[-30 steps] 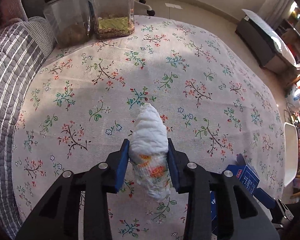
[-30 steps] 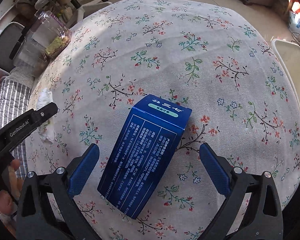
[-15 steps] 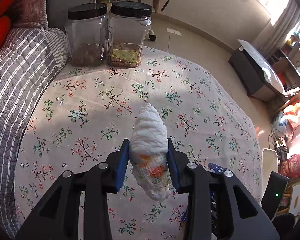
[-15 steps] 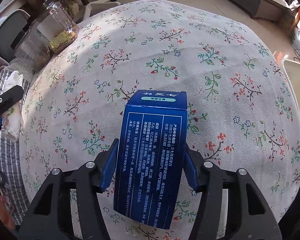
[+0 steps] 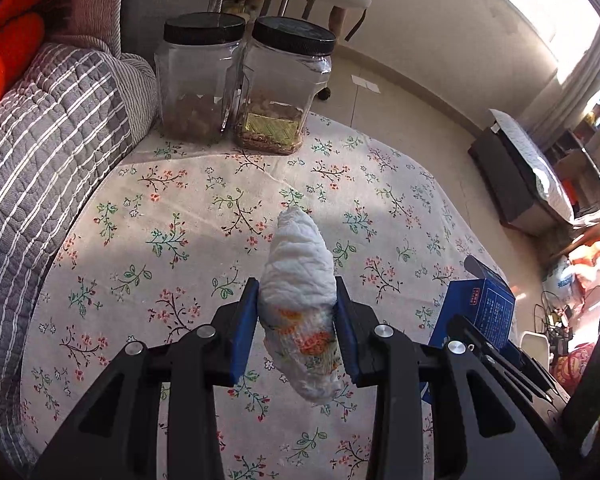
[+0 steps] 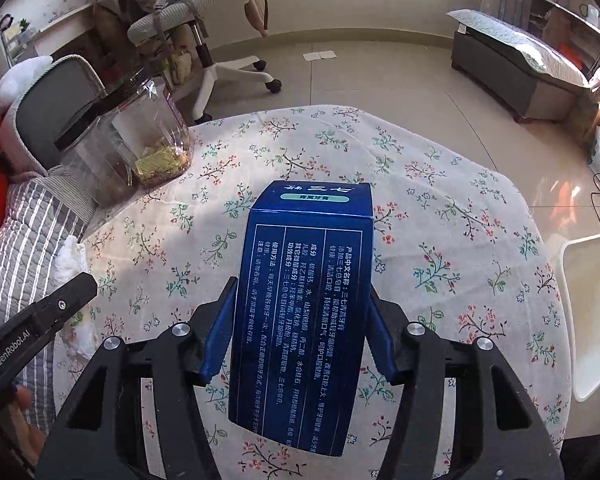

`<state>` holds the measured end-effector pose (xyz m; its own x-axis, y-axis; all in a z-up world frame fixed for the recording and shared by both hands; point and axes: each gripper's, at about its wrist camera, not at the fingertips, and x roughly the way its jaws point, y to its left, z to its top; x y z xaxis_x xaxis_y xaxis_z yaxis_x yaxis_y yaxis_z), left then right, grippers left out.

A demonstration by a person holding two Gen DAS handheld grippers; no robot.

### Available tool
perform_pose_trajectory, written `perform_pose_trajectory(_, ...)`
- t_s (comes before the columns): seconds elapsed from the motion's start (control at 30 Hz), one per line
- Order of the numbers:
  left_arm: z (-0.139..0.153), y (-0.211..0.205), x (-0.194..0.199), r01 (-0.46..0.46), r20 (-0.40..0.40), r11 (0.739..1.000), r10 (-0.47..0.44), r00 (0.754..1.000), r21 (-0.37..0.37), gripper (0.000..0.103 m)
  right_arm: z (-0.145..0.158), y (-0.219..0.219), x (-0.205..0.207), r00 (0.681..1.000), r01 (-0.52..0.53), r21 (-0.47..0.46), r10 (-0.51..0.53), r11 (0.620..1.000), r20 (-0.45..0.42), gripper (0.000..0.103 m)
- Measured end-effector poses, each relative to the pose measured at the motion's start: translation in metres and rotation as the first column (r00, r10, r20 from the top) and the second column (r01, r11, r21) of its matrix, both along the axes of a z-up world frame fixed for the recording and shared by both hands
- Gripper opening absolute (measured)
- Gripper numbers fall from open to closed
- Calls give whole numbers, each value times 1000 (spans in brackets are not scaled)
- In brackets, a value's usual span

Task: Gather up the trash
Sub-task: 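Lift the blue box with the right tool while the left tool lifts the tissue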

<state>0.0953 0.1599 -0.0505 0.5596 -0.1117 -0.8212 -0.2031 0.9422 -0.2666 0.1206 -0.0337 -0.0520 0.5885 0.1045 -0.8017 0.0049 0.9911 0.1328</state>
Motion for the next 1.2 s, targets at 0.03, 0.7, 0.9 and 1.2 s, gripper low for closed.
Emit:
perform_pose_trajectory(0.03,2,1,0,-10,13,1000,10,1000,-1,36,6,0,1,999,-5,-9,6,1000,38,55)
perform_pose_trajectory(0.7,56,-29,-14,-77,312,991,40,949,108,36,67,-23,-29,877,16,-196,80,981,473,55)
perform_pose_trajectory(0.9,68,-45,-24,-65,373,989,10,928,136,36,79,-44,-42,846,46,-194,65,980,529,55)
perform_pose_trajectory(1.2,89,-83,-34,8,415,989,-70,907,151,36,103,-83,-61,791,100,-187,35,977,610,55)
